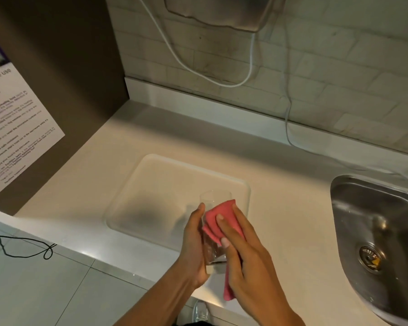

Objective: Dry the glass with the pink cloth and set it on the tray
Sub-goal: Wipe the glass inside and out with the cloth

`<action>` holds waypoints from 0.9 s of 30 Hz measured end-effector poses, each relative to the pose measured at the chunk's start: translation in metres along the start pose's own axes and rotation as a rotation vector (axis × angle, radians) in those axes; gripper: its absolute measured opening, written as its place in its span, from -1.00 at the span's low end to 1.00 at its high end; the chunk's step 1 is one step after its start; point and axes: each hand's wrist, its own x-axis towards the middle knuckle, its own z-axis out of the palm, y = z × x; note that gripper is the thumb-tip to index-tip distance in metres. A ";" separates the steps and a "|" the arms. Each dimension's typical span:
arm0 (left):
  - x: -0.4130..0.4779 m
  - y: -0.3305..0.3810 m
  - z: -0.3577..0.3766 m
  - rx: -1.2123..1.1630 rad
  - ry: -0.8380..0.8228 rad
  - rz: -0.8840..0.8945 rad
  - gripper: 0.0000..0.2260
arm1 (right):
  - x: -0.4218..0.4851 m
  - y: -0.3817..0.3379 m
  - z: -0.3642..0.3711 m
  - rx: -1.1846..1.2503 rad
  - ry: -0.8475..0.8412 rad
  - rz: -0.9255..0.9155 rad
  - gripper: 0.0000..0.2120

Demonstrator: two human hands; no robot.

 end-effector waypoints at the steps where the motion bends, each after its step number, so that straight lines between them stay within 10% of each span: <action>1: -0.002 -0.005 0.003 0.001 -0.016 0.000 -0.42 | 0.009 0.000 -0.004 -0.011 0.029 0.009 -0.51; 27: -0.003 0.005 0.014 0.127 0.005 0.062 -0.39 | 0.034 -0.009 -0.017 -0.003 0.072 0.068 -0.51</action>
